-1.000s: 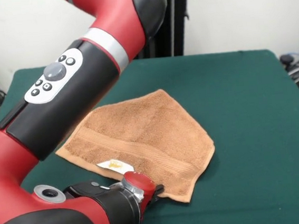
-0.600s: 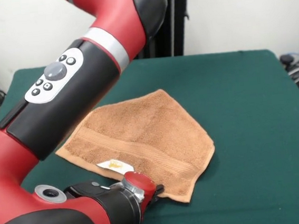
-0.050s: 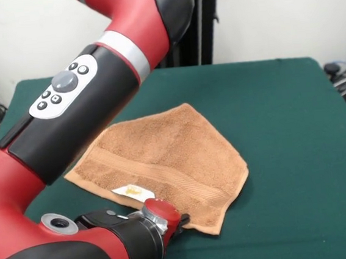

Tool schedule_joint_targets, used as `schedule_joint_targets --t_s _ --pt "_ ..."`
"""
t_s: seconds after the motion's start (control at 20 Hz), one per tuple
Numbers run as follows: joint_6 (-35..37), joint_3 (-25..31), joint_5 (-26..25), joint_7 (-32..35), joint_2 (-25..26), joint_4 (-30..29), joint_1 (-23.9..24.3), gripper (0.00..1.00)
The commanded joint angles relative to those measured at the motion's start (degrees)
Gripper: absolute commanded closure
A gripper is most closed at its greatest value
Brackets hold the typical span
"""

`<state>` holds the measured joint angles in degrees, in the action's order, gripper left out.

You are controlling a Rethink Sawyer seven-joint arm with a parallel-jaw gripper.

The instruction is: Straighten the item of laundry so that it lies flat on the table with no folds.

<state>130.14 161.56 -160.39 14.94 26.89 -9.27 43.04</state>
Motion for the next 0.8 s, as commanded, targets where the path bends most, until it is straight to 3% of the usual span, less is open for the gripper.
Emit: schedule_joint_targets --t_s 0.05,0.55,0.8 --pt "-13.68 -7.54 -3.25 4.09 -1.74 4.72 -1.54 1.0" --pt "-11.7 -11.7 -3.43 7.78 -4.37 3.04 -2.73 1.0" --pt "-6.8 -16.3 -2.54 11.39 -7.78 1.33 -3.95 1.0"
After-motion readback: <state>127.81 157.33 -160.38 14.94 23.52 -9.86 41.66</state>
